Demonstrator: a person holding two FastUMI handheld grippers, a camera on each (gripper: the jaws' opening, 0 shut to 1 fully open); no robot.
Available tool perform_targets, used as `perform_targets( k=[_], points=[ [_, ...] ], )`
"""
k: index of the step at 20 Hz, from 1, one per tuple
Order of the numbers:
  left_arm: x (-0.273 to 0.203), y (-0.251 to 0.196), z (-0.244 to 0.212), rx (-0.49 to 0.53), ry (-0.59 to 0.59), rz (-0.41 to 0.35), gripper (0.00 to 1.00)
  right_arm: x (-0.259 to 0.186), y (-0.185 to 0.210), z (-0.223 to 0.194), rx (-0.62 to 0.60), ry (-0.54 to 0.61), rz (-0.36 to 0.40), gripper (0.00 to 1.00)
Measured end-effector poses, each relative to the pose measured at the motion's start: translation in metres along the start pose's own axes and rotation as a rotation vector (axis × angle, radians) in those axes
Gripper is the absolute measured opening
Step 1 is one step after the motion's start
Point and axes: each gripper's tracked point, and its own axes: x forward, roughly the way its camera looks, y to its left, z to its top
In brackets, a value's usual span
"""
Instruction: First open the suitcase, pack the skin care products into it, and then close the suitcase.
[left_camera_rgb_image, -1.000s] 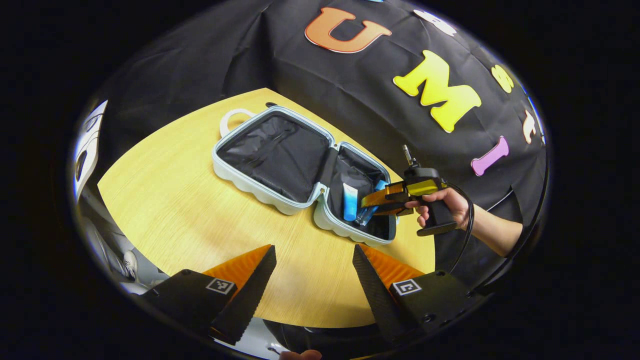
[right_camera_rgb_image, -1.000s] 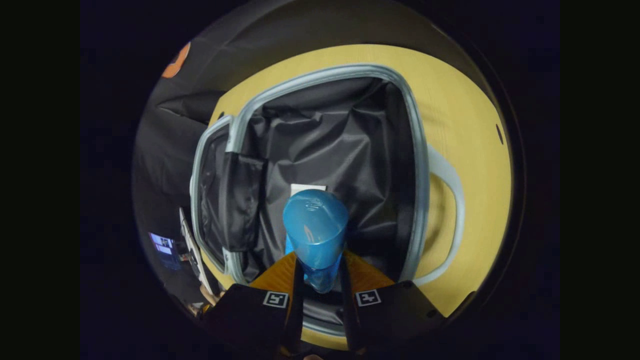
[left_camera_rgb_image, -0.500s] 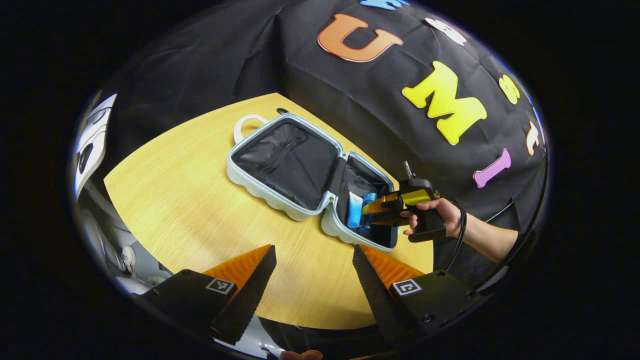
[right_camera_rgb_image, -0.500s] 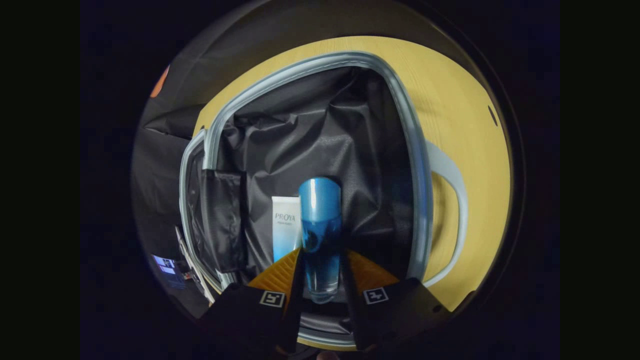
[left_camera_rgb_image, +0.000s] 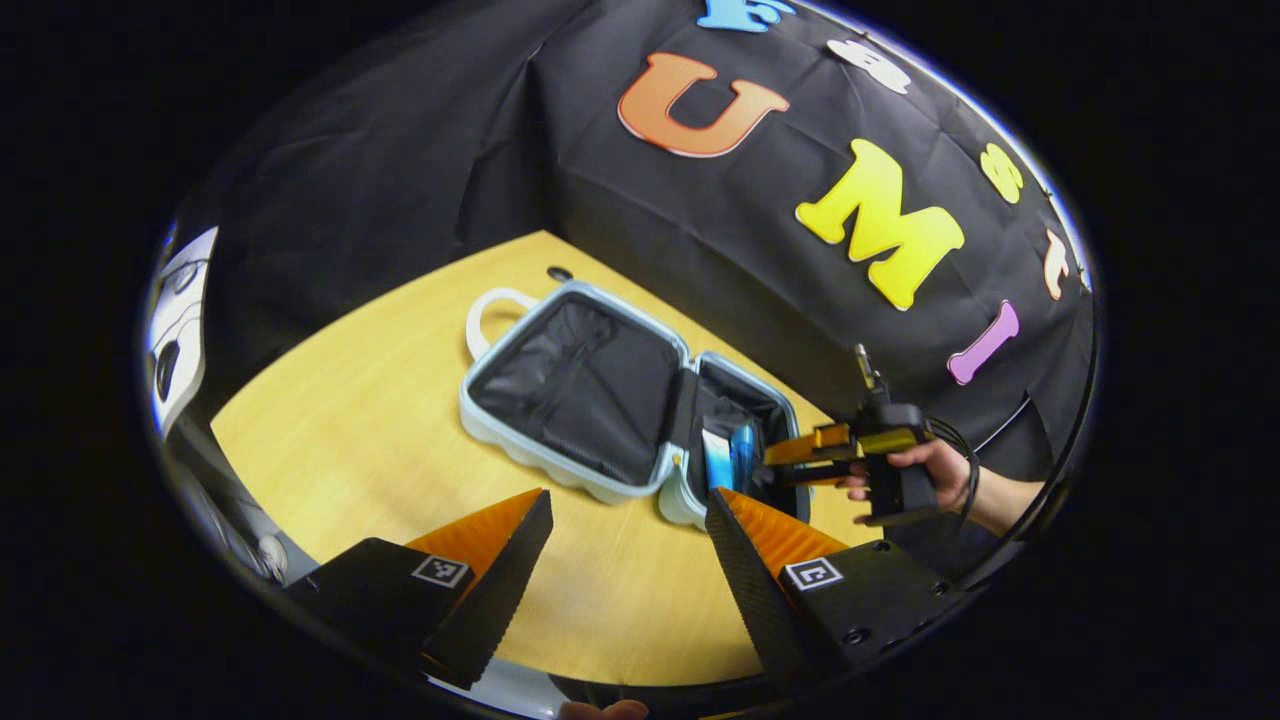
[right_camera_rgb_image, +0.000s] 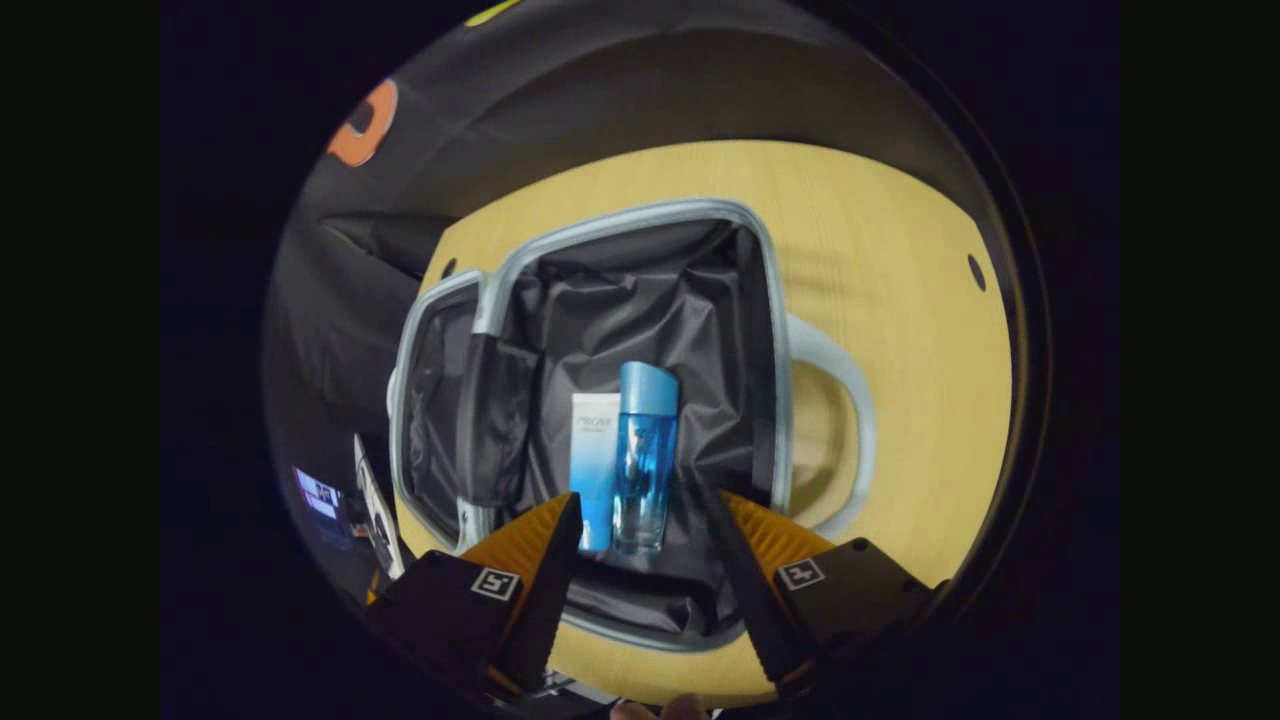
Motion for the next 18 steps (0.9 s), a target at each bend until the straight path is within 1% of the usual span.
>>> perform_targets(
  k=[2,4,5,6,7,8,10,13,14,16,18],
  points=[
    [0.012,0.013,0.032,-0.022,-0.076,-0.021,0.99,-0.032,0.003,-0.003,-0.088,-0.105,0.015,0.8],
    [0.031,0.036,0.058,-0.067,-0.115,-0.03,0.98,-0.067,0.006,-0.009,-0.14,-0.194,0.043,0.81],
    [0.042,0.052,0.069,-0.086,-0.123,-0.025,0.98,-0.085,0.008,-0.014,-0.165,-0.229,0.069,0.76],
    [0.055,0.068,0.078,-0.107,-0.131,-0.02,0.98,-0.102,0.008,-0.018,-0.193,-0.267,0.082,0.76],
    [0.069,0.085,0.087,-0.134,-0.136,-0.01,0.98,-0.116,0.005,-0.019,-0.221,-0.309,0.082,0.81],
    [0.086,0.104,0.096,-0.144,-0.142,0.008,0.98,-0.127,0.001,-0.02,-0.227,-0.336,0.083,0.81],
    [0.122,0.138,0.094,-0.141,-0.106,0.065,0.98,-0.144,-0.009,-0.024,-0.169,-0.371,0.083,0.81],
    [0.168,0.157,0.094,-0.22,-0.057,0.059,0.98,-0.161,-0.036,-0.028,-0.122,-0.409,0.038,0.81],
    [0.179,0.166,0.091,-0.237,-0.035,0.071,0.97,-0.167,-0.043,-0.033,-0.102,-0.411,0.02,0.81],
    [0.2,0.175,0.084,-0.238,-0.014,0.095,0.96,-0.179,-0.056,-0.038,-0.048,-0.415,0.002,0.81],
    [0.214,0.177,0.079,-0.227,0.01,0.102,0.96,-0.187,-0.066,-0.041,-0.008,-0.429,-0.01,0.81]
  ],
)
